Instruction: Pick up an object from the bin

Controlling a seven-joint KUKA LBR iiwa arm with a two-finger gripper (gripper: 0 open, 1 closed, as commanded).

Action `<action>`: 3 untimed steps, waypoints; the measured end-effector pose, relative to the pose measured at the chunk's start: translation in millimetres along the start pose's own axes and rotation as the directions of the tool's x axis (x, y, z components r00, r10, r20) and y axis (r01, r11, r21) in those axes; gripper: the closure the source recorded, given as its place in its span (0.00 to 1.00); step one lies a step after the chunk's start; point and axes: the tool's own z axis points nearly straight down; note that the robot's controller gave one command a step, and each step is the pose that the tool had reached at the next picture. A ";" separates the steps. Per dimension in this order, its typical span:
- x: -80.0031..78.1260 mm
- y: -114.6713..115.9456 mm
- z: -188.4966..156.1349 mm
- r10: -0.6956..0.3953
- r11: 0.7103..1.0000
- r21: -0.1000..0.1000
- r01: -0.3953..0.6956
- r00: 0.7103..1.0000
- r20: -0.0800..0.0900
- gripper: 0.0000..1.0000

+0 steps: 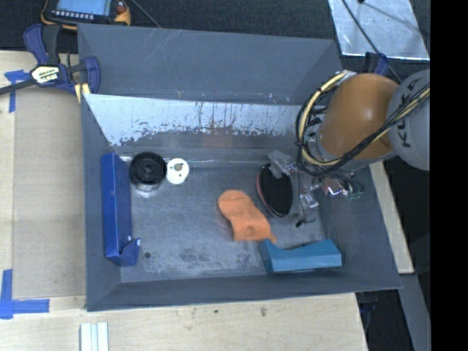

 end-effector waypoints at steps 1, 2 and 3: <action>-9.9 -14.7 7.4 0.053 0.999 -0.003 -0.053 0.999 -0.008 0.00; -30.6 -12.3 10.4 -0.195 0.981 -0.005 0.195 0.981 -0.009 0.00; -39.5 -18.1 13.7 -0.284 0.959 -0.002 0.284 0.959 0.000 1.00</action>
Offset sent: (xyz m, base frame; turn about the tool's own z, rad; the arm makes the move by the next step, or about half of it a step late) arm 0.0323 0.0064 -0.0192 -0.2222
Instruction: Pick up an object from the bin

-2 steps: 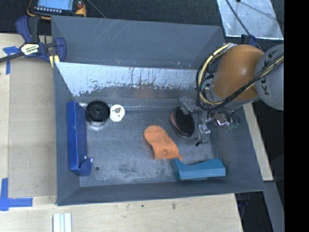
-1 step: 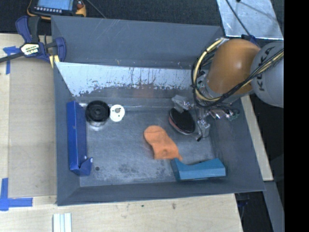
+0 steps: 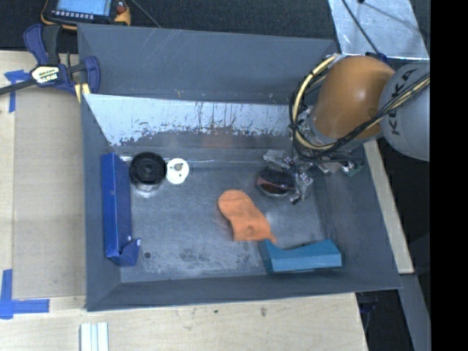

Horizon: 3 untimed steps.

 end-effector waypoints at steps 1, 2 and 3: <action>0.0 0.0 0.0 0.000 1.000 0.000 0.000 1.000 0.000 1.00; 19.1 9.7 -37.4 -0.009 1.000 -0.025 0.008 1.000 -0.029 1.00; 23.7 -9.2 -55.2 -0.005 1.000 -0.013 0.005 1.000 -0.019 1.00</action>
Offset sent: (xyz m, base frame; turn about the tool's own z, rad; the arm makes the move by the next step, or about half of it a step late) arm -0.0424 -0.0139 0.1242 -0.0173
